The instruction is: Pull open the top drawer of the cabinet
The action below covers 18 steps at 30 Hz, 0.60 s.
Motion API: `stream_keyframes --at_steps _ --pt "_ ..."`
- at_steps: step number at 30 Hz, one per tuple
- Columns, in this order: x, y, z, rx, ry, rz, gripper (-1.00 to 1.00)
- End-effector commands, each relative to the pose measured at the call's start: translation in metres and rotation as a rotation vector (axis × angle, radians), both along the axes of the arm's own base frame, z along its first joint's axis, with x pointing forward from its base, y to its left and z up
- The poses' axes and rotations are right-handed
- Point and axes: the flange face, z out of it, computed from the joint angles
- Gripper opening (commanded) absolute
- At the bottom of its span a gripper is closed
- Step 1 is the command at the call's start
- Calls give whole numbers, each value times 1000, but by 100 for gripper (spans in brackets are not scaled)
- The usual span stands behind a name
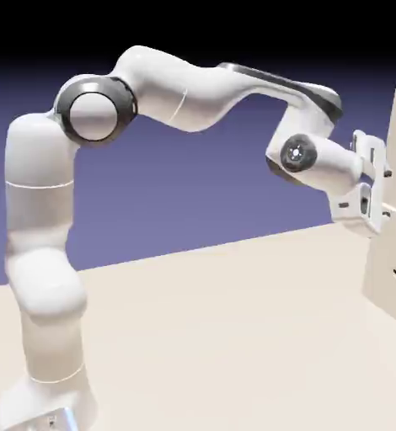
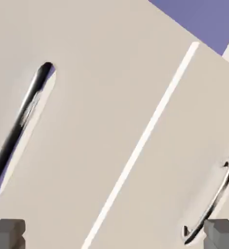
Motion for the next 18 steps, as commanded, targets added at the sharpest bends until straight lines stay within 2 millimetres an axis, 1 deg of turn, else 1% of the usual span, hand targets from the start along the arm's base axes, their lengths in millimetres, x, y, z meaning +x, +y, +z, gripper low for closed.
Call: stream_keyframes --at_steps 1,6,10,18 --pt "5 0 -1 20 -14 -12 0" --pt "31 2 -4 115 -90 -67 0" --pt "52 7 -7 186 -155 -105 0" --pt "94 28 -10 319 -293 -163 0"
